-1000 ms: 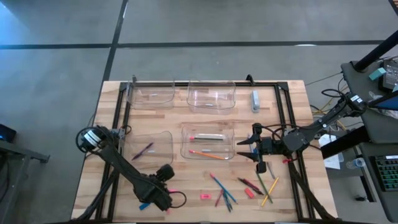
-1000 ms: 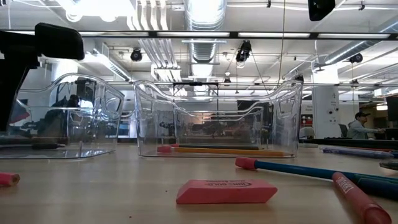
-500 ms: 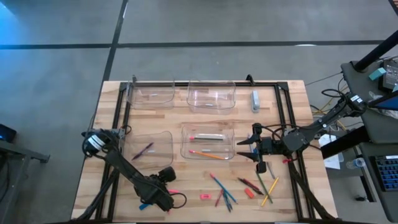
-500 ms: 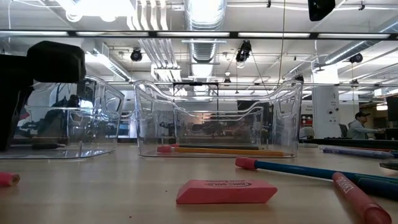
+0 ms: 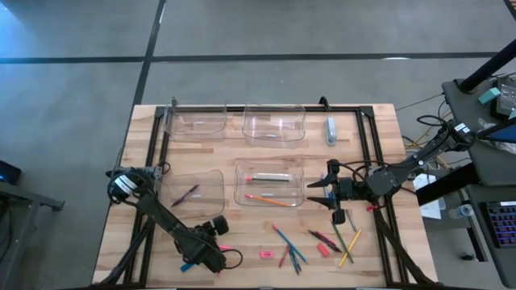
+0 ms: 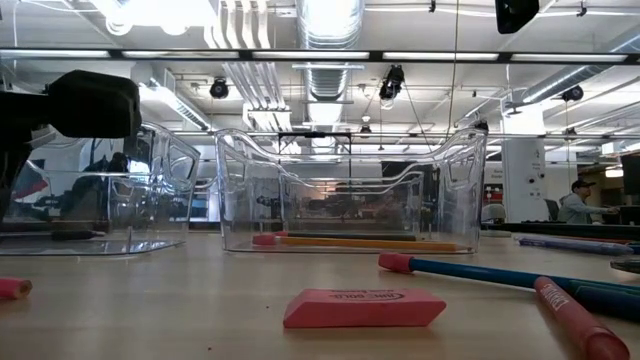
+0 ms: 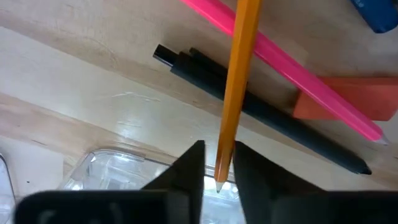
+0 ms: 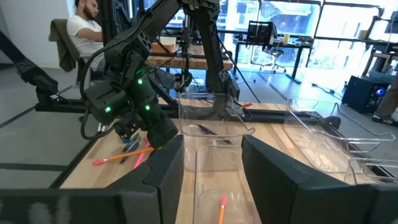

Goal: Sort crayons/erasers/pens/pencils in bins
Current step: Put the orange pencil into the bottom right transparent bin

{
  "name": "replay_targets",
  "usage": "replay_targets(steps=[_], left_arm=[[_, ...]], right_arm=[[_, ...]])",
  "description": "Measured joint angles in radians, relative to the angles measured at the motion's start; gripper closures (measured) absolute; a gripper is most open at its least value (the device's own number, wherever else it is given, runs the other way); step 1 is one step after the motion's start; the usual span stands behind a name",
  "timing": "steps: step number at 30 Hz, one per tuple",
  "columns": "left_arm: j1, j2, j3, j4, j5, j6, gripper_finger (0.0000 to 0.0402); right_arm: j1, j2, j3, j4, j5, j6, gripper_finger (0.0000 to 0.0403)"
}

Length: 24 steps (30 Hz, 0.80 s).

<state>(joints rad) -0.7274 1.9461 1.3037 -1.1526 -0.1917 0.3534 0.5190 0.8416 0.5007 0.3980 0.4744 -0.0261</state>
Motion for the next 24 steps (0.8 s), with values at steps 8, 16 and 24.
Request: replay_targets(steps=[8, 16, 24], left_arm=[[0.001, 0.0, 0.004, -0.009, 0.0, 0.0, 0.0394], [0.001, -0.005, 0.065, -0.018, -0.021, -0.006, 0.0393], [0.045, -0.082, 0.236, -0.079, -0.114, -0.137, 0.0393]], right_arm=[[0.0, 0.0, 0.0, 0.0, 0.0, 0.0, 0.025], [0.0, 0.0, 0.0, 0.0, 0.0, 0.0, 0.025], [0.0, 0.0, 0.0, 0.0, 0.0, 0.0, 0.025]])
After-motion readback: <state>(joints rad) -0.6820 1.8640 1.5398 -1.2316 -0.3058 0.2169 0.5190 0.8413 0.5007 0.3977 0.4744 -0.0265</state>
